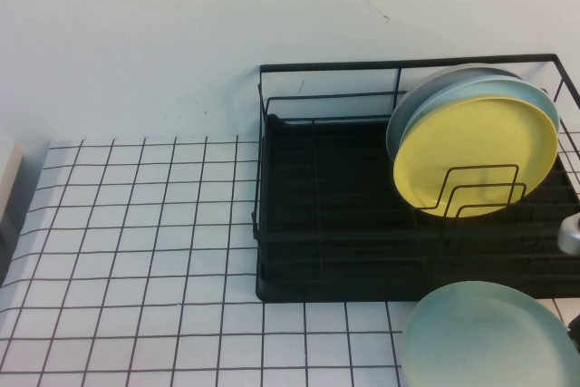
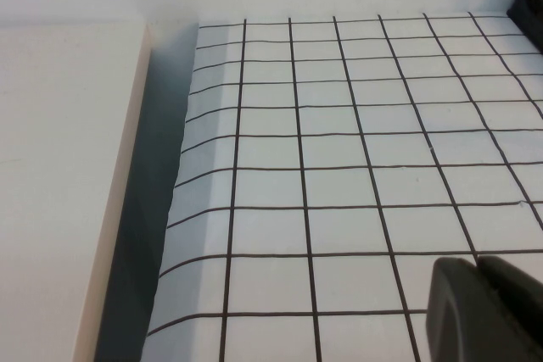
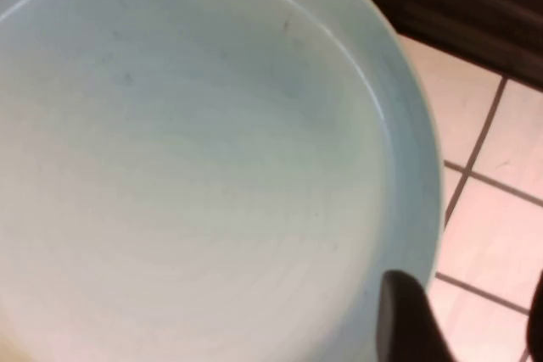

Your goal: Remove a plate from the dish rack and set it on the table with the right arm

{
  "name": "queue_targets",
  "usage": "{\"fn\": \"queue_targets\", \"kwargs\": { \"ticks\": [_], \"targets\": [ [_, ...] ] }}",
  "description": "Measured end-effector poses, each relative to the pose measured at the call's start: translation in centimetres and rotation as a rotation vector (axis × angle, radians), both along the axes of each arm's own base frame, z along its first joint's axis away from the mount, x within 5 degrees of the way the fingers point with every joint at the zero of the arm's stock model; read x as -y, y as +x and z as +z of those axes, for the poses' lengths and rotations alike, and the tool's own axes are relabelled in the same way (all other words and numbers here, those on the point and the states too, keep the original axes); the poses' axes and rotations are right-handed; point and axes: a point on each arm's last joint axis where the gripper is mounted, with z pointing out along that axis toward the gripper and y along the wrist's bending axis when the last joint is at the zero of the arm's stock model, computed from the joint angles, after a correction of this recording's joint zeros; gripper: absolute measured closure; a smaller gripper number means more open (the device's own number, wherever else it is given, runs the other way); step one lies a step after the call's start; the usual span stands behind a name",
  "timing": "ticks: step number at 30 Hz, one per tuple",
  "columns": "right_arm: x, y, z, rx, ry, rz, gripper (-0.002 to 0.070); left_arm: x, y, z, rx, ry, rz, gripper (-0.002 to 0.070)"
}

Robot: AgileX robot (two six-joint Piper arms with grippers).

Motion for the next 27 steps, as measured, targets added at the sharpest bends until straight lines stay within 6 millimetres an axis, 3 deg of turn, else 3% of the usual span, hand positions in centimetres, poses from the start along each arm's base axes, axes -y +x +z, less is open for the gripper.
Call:
{"fn": "queue_targets", "kwargs": {
  "ticks": [7,10,13,16,21,24,27],
  "targets": [
    [0.1,-0.4,1.3,0.027,0.005,-0.003,0.0360,0.0,0.0,0.0,0.000,0.000,0.000,0.0678],
    [0.3,-1.0,3.6,0.092,-0.012,0.020,0.0428,0.0,0.0,0.0,0.000,0.000,0.000,0.0678],
    [0.8,-2.1,6.5,0.185,-0.051,0.047,0.0562,0.0,0.0,0.0,0.000,0.000,0.000,0.0678],
    [1.4,-4.1,9.6,0.314,-0.082,0.059,0.0644,0.0,0.0,0.0,0.000,0.000,0.000,0.0678],
    [2.7,-9.0,13.6,0.563,-0.117,0.054,0.0674,0.0,0.0,0.0,0.000,0.000,0.000,0.0678],
    [3.5,-11.6,13.9,0.666,-0.154,0.037,0.0678,0.0,0.0,0.0,0.000,0.000,0.000,0.0678],
    [3.9,-13.4,12.6,0.705,-0.142,0.002,0.0678,0.0,0.0,0.0,0.000,0.000,0.000,0.0678]
  ]
}}
